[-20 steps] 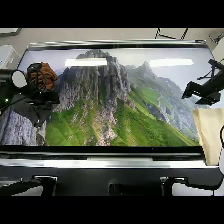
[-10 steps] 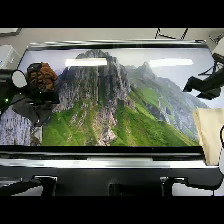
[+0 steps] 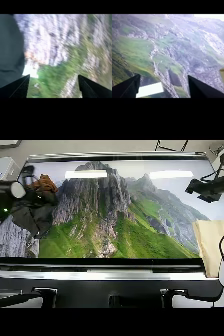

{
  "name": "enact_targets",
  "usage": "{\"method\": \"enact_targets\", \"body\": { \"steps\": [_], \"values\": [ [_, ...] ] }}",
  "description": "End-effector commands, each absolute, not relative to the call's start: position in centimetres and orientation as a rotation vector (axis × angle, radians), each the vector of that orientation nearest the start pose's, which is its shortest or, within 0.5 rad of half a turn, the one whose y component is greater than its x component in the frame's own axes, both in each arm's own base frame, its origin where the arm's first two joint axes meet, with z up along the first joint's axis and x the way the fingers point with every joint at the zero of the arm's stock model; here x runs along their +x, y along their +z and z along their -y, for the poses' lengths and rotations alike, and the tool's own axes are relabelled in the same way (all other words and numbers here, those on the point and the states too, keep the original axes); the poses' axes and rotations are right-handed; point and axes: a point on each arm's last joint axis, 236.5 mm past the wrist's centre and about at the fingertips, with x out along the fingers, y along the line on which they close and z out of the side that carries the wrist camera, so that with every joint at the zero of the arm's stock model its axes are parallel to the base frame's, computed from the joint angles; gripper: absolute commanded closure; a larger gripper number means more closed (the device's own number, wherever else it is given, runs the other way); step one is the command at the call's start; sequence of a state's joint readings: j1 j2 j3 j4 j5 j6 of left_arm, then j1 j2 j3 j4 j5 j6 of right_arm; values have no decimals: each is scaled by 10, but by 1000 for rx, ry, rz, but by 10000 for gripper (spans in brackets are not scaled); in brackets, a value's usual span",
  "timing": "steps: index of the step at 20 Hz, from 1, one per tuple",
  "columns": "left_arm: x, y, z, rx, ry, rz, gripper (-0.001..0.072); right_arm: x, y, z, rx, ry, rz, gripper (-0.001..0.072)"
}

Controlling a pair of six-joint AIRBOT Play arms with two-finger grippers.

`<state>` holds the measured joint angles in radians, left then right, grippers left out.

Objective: Fold the clothes and pants, and hang the long-sleeved shirts on hangers.

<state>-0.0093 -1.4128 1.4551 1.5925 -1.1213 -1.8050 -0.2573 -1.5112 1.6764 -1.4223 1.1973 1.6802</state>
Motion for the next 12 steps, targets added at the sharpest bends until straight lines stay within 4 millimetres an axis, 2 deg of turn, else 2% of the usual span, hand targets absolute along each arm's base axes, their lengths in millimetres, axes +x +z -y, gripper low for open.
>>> {"method": "enact_targets", "body": {
  "steps": [1, 3, 4, 6, 8, 12],
  "values": [
    [454, 62, -93, -490, 335, -1070, -8, 489, 94, 96, 306, -173, -1015, 109],
    [437, 50, -146, -727, 414, -1064, -9, 485, 80, 90, 329, -157, -1068, 106],
    [431, 41, -167, -798, 448, -1059, -8, 482, 73, 86, 342, -147, -1098, 102],
    [423, 17, -191, -845, 495, -1071, -9, 475, 60, 77, 372, -124, -1163, 101],
    [432, -10, -192, -840, 482, -1095, -9, 470, 51, 72, 387, -111, -1208, 101],
    [480, -60, -141, -880, 288, -1112, -9, 463, 49, 63, 414, -85, -1243, 99]
  ]
}}
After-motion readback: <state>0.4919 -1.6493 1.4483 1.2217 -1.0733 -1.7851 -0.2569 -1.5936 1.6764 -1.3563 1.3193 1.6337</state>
